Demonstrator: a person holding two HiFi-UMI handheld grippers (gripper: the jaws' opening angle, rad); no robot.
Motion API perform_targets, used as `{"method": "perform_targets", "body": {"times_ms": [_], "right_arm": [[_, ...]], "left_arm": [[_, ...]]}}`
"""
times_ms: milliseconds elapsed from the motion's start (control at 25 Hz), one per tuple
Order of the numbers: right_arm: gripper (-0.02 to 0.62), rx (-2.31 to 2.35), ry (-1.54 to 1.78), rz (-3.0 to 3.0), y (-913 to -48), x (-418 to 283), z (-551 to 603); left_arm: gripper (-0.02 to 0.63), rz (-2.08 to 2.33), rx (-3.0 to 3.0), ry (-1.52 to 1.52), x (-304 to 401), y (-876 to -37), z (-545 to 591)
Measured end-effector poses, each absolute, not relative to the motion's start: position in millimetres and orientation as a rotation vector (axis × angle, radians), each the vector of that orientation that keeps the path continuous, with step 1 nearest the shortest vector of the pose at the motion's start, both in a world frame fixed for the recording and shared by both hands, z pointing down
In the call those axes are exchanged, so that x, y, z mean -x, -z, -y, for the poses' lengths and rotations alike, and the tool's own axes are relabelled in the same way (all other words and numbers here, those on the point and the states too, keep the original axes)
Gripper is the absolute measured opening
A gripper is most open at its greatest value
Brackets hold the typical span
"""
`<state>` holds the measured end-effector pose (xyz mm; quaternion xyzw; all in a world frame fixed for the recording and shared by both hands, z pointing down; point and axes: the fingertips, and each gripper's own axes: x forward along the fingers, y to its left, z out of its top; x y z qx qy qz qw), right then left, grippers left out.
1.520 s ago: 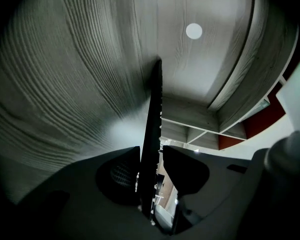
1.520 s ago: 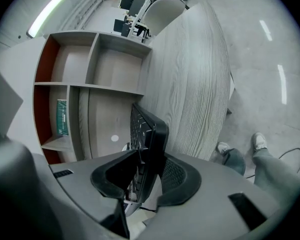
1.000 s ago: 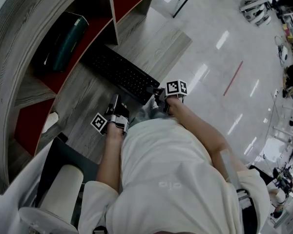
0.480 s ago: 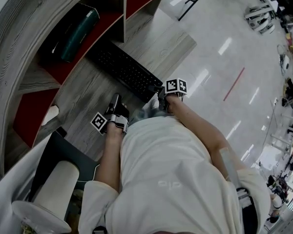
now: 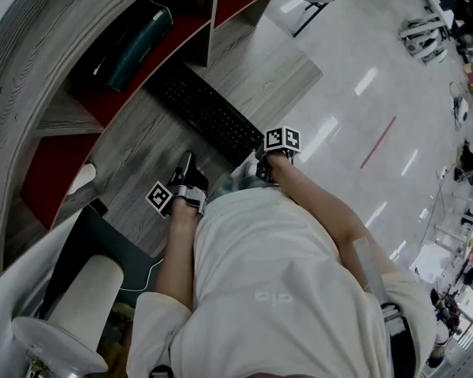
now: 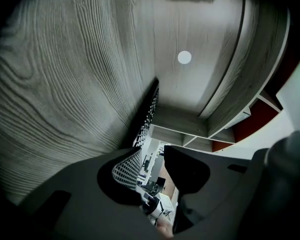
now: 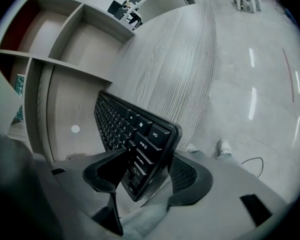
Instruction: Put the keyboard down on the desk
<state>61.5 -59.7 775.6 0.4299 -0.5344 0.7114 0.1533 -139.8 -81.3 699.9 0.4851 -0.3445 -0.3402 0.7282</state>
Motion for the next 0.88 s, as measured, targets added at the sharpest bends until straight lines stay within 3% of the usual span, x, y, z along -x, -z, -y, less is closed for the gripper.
{"method": "perform_targets", "body": {"times_ms": [880], "right_arm": [[0.305, -1.237, -1.886, 1.587, -750.2, -80.3, 58.6]], "left_arm": [[0.153, 0.791, -1.148, 0.759, 140.1, -678.0, 79.8]]}}
